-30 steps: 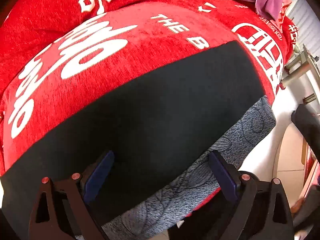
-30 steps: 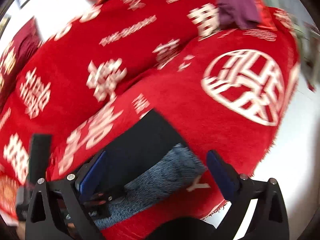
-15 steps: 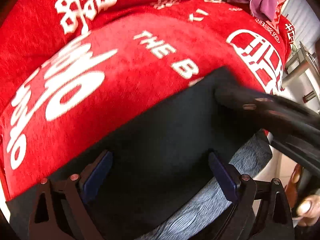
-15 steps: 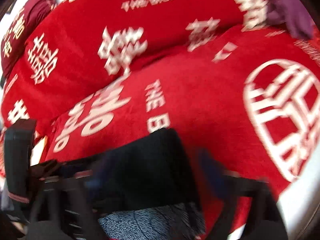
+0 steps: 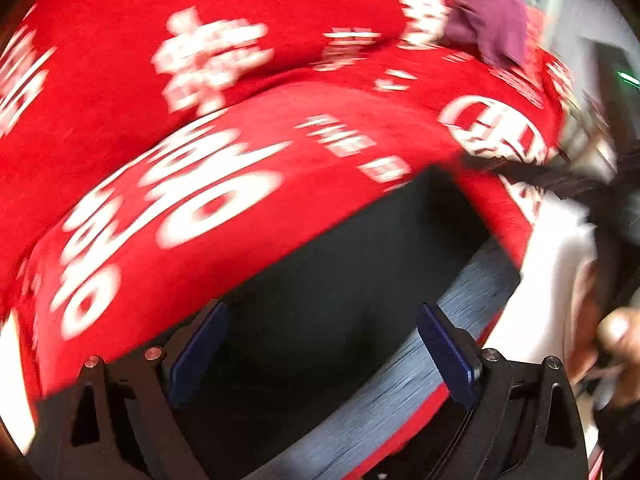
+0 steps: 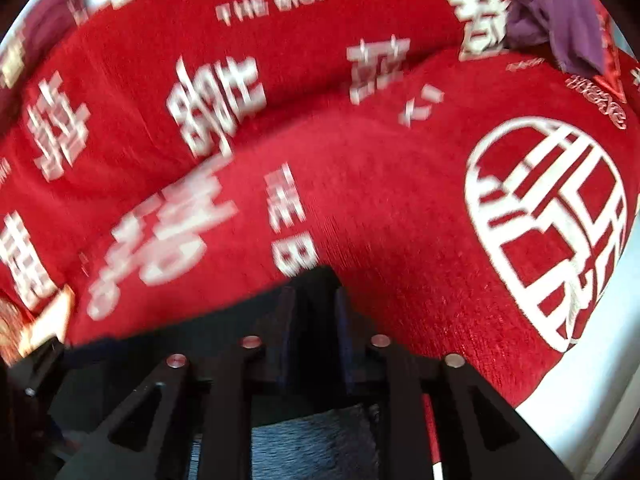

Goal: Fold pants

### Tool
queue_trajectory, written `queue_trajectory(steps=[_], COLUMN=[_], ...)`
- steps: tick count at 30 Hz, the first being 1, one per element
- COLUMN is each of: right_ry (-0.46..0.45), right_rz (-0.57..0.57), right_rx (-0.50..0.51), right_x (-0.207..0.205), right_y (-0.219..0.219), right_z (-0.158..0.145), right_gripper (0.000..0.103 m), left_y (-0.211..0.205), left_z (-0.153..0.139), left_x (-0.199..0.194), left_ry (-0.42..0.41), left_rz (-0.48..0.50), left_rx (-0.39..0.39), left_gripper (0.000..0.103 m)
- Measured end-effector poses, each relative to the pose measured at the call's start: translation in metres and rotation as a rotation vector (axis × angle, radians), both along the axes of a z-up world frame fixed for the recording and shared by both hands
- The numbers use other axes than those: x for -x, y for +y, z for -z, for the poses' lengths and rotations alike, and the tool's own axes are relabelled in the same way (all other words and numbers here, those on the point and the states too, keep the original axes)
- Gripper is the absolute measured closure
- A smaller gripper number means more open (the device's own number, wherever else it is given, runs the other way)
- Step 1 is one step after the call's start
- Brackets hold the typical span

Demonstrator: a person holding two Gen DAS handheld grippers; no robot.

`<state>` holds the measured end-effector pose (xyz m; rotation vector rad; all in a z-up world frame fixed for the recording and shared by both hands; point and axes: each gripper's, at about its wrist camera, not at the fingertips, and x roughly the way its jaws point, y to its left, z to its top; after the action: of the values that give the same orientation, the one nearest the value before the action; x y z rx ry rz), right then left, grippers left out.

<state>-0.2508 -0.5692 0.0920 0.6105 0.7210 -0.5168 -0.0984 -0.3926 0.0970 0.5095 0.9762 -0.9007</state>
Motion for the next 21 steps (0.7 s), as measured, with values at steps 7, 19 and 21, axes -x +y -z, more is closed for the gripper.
queue_trajectory(steps=[7, 19, 21], right_ry=[-0.139, 0.012, 0.041], right_rz=[-0.137, -0.708, -0.748], right_rx=[0.035, 0.072, 0.062], right_x=[-0.005, -0.114, -0.119], right_y=[0.077, 0.244, 0.26], right_z=[-0.042, -0.029, -0.022], right_gripper=[0.008, 0.008, 0.008], left_y=[0.163, 0.284, 0.281], left_z=[0.017, 0.032, 0.034], left_x=[-0.099, -0.236, -0.236], left_ry=[0.122, 0.343, 0.292], left_rz=[-0.467, -0.208, -0.085], left_rx=[-0.006, -0.108, -0.143], left_gripper=[0.007, 0.007, 0.007])
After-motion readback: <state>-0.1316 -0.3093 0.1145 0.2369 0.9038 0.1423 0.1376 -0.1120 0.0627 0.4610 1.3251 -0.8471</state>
